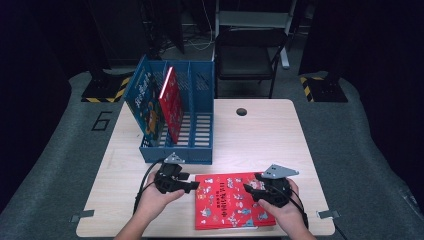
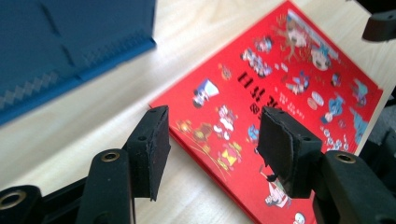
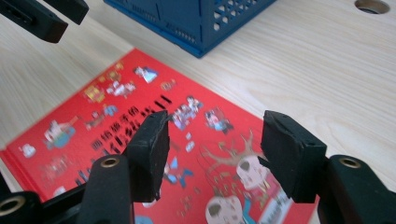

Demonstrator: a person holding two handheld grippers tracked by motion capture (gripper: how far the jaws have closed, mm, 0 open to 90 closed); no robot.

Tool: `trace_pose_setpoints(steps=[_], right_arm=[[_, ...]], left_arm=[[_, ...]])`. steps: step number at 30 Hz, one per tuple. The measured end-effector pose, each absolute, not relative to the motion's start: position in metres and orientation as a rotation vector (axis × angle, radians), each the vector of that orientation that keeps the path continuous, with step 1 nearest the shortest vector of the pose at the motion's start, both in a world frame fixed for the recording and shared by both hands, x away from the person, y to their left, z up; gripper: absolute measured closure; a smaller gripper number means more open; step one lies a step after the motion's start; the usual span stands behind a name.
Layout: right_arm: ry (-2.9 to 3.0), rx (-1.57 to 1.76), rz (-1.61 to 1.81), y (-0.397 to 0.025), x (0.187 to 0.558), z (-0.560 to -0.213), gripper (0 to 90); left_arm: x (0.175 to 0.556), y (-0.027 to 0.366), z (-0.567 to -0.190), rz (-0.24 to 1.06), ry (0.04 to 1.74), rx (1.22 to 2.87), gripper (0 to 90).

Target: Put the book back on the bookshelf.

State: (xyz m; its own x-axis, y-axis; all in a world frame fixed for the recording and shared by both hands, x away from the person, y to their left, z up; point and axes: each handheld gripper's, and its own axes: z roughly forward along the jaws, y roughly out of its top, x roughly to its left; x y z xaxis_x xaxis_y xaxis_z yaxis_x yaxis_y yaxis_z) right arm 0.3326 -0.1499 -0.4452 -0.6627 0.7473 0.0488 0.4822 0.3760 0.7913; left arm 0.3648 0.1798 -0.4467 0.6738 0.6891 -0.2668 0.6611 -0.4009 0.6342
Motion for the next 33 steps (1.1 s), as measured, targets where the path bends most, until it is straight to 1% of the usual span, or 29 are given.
trace_pose_setpoints(steps=[4, 15, 20, 23, 25, 27, 29, 33], right_arm=[[2.312, 1.079, 1.159, -0.158, 0.328, -0.454, 41.4], [2.311, 1.148, 1.11, -0.168, 0.326, -0.482, 40.4], [2.305, 1.165, 1.101, -0.174, 0.324, -0.489, 40.4], [2.297, 1.163, 1.076, -0.175, 0.323, -0.492, 40.4], [2.29, 1.173, 1.078, -0.175, 0.322, -0.495, 40.4], [2.314, 1.145, 1.061, -0.175, 0.322, -0.495, 40.4], [2.315, 1.138, 1.053, -0.173, 0.322, -0.497, 40.4], [2.321, 1.119, 1.053, -0.168, 0.321, -0.499, 40.1]], left_arm=[[0.363, 0.171, -0.458, 0.033, 1.041, 2.155, 43.6], [0.362, 0.142, -0.484, 0.004, 0.918, 2.227, 44.4], [0.359, 0.134, -0.487, 0.058, 0.84, 2.24, 43.7], [0.355, 0.131, -0.489, 0.115, 0.775, 2.266, 40.9], [0.351, 0.128, -0.49, 0.145, 0.743, 2.281, 37.4], [0.348, 0.126, -0.491, 0.19, 0.69, 2.307, 37.3], [0.345, 0.125, -0.492, 0.221, 0.676, 2.314, 37.4], [0.344, 0.125, -0.493, 0.24, 0.669, 2.308, 37.4]])
